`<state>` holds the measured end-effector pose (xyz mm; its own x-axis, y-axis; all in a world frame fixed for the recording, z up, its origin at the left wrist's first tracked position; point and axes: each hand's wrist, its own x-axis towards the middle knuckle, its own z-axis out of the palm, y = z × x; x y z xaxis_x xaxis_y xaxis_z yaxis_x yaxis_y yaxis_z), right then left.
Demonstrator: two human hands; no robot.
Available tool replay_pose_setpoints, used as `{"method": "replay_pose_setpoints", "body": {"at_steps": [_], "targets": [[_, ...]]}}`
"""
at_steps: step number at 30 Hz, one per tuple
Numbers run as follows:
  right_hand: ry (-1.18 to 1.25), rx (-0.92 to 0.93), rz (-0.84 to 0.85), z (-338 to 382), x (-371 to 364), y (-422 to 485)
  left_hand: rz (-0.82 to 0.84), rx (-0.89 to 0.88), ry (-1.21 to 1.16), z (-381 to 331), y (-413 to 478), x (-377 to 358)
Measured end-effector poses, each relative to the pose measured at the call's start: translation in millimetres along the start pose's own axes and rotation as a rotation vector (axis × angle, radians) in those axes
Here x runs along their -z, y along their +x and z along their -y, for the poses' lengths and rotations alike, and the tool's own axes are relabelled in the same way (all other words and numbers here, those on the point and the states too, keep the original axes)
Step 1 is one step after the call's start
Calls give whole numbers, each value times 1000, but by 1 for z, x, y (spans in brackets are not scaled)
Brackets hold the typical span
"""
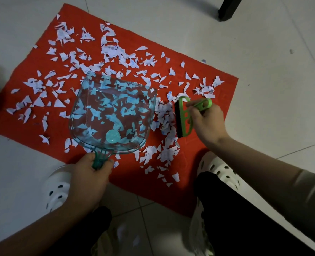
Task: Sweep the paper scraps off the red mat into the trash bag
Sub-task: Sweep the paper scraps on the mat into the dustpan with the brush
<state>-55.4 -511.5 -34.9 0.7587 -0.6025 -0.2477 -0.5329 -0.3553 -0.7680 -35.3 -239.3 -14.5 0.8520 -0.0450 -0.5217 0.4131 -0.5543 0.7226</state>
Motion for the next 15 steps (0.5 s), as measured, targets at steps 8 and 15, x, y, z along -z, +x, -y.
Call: {"method": "replay_pose_setpoints", "body": {"at_steps": [8,15], "targets": [[-163,-46,-115,-18,9,1,6,-22,1,-1,-1,1],[-16,35,38,1,-5,-9,-25,-31,32,2,-2,4]]}}
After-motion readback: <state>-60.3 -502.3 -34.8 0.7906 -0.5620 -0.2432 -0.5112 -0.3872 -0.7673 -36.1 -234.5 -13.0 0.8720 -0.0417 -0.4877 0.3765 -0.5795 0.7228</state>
